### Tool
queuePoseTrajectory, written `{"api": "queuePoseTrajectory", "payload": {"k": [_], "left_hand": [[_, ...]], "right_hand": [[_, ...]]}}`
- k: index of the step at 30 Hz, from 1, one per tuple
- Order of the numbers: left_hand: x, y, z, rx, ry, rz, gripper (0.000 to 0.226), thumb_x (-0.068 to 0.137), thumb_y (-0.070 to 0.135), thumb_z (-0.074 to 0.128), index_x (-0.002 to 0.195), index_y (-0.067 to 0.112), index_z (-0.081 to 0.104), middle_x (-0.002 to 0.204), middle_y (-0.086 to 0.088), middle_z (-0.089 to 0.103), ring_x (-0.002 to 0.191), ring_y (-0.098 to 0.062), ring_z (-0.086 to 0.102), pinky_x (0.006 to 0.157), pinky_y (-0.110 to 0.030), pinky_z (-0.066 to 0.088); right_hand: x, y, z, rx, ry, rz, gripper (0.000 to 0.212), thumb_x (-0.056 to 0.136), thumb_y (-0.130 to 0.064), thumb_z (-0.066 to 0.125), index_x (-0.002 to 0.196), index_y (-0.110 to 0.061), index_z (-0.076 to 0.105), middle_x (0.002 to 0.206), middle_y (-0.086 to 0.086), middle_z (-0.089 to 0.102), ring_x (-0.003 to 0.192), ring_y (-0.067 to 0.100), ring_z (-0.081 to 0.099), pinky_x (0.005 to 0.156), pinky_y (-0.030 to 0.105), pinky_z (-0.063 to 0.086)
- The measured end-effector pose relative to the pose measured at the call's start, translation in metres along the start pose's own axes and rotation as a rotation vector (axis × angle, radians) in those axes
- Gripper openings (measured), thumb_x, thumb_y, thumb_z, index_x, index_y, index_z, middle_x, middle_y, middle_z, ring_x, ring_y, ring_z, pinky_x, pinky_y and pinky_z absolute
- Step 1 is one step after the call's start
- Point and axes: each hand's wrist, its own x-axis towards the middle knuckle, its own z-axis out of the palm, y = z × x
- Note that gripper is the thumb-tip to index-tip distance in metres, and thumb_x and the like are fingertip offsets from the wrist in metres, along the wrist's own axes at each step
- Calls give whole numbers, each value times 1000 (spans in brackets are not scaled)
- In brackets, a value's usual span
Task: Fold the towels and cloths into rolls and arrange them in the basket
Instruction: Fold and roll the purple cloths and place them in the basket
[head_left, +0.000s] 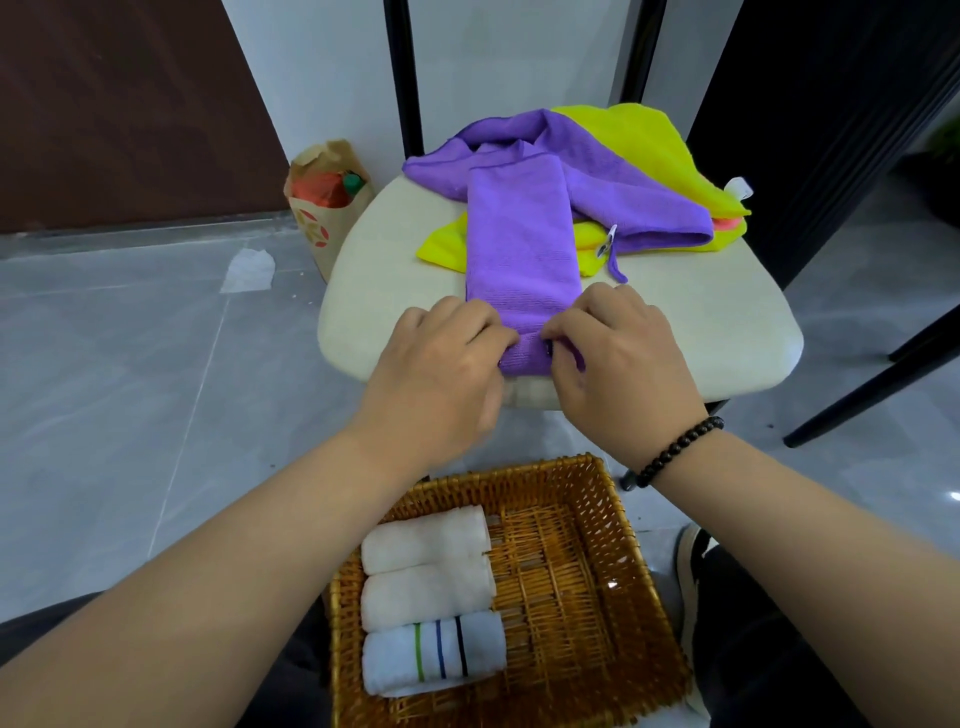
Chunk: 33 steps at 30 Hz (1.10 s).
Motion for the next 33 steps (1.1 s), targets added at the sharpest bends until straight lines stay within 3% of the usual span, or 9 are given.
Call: {"api": "queuePoseTrajectory", "payload": {"k": [5, 8, 11, 15, 19, 23, 28, 31, 33], "left_hand": [[-6, 2, 2, -112, -52, -77, 37, 78, 28, 57, 108, 8, 67, 101, -6, 60, 91, -28, 57, 69, -42, 48], [-4, -2, 3, -163, -67, -104, 38, 81, 31, 51, 110, 10, 66, 103, -5, 60, 92, -29, 56, 70, -43, 50], [0, -5, 1, -152, -80, -97, 34, 82, 28, 52, 108, 13, 68, 100, -3, 63, 91, -29, 59, 70, -41, 49], [2, -5, 0, -134, -83, -88, 36, 84, 31, 44, 107, 17, 69, 99, 1, 65, 92, -26, 60, 71, -39, 46], [3, -2, -2, -202, -100, -120, 38, 84, 36, 41, 105, 19, 68, 98, 3, 66, 95, -23, 60, 75, -35, 38], [4, -4, -6, -234, -75, -112, 36, 82, 40, 45, 102, 19, 67, 94, 5, 66, 90, -20, 60, 75, -32, 34], [2, -4, -2, -195, -77, -71, 40, 79, 43, 50, 104, 16, 65, 98, 2, 60, 92, -19, 56, 74, -33, 37], [4, -4, 1, -324, -66, -159, 41, 81, 44, 50, 104, 15, 68, 96, 5, 55, 85, -12, 49, 75, -34, 39], [7, -1, 1, -404, -78, -236, 35, 83, 42, 52, 102, 16, 68, 89, 11, 49, 79, -11, 44, 74, -36, 41]], "right_hand": [[-3, 2, -4, 101, -60, 71, 31, 77, -28, 46, 89, -11, 69, 87, 5, 58, 80, 27, 54, 68, 44, 47], [-2, 8, -8, 224, -137, 123, 36, 77, -34, 47, 96, -13, 70, 93, 5, 58, 90, 28, 54, 77, 47, 48], [-4, 14, -12, 209, -201, 76, 35, 74, -31, 63, 104, -13, 69, 98, 6, 58, 94, 29, 55, 81, 48, 48], [-7, 18, -14, 62, -159, -34, 34, 70, -18, 75, 101, -6, 69, 101, 15, 57, 88, 36, 56, 72, 50, 50], [-9, 17, -16, -83, -93, -147, 22, 73, -17, 71, 91, -4, 69, 92, 14, 58, 81, 36, 55, 66, 44, 48], [-9, 18, -20, -76, -118, -146, 18, 77, -20, 64, 89, -8, 70, 87, 8, 60, 78, 31, 56, 66, 41, 48], [-7, 20, -20, 60, -212, -33, 29, 82, -24, 53, 103, -10, 67, 94, 4, 54, 87, 26, 48, 76, 42, 43], [-5, 20, -20, 184, -288, 88, 35, 87, -29, 44, 111, -12, 64, 96, -4, 44, 94, 17, 37, 88, 38, 37], [-4, 19, -20, 215, -310, 130, 26, 94, -27, 46, 107, -13, 63, 96, -3, 44, 98, 20, 38, 92, 39, 36]]}}
